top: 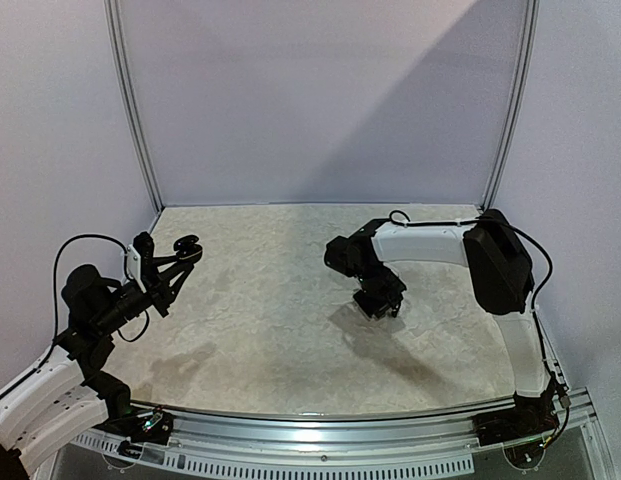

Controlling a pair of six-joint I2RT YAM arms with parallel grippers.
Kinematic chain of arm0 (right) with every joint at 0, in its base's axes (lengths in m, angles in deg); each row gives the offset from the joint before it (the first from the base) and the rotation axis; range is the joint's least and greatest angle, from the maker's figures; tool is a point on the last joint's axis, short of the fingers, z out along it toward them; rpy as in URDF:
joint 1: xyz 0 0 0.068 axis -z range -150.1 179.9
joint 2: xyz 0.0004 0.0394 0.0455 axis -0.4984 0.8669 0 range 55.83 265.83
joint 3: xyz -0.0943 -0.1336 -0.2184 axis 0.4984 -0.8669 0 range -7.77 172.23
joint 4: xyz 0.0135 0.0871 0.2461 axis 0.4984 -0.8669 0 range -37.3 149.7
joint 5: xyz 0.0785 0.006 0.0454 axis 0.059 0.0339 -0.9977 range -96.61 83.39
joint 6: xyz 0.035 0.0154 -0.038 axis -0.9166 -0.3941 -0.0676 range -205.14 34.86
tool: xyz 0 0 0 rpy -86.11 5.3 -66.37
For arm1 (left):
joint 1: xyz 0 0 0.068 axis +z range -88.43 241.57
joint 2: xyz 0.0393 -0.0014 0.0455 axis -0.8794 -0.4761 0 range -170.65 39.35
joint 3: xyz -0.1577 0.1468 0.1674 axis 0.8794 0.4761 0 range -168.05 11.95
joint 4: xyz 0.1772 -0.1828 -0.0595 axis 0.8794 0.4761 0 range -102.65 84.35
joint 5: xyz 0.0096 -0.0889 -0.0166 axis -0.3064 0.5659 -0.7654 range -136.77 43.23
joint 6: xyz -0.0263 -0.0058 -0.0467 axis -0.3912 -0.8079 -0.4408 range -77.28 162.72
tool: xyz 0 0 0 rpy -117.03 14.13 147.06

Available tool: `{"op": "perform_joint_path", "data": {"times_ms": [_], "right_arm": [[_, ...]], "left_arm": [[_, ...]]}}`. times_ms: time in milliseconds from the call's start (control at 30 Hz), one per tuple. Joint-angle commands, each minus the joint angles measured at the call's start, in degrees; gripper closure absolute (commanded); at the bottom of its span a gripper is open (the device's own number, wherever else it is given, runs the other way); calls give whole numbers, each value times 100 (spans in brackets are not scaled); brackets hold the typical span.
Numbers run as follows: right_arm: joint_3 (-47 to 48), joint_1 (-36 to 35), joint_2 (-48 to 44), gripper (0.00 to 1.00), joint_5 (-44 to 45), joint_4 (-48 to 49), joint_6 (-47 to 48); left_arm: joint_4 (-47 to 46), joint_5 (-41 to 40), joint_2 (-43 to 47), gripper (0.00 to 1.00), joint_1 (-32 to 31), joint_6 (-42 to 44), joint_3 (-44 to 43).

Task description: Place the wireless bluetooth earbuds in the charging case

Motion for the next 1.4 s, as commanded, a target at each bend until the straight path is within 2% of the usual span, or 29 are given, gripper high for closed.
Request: {"op": "perform_joint_path", "data": {"times_ms": [0, 233, 400, 600, 833, 1367], "right_arm": [[124, -128, 182, 72, -264, 73, -115], [277, -101, 12, 70, -239, 167, 152], [237, 207, -143, 71, -311, 351, 456], [-82, 623, -283, 89, -736, 855, 789], [-205, 824, -210, 99, -859, 952, 1082], [-815, 856, -724, 100, -1252, 659, 931]], "left_arm": [[6, 37, -16, 100, 82, 70, 71], [8, 64, -5, 100, 79, 75, 71], [14, 63, 20, 100, 81, 71, 64], [17, 64, 18, 100, 77, 70, 71], [42, 59, 24, 100, 81, 92, 66], [34, 81, -24, 100, 79, 84, 71]]}}
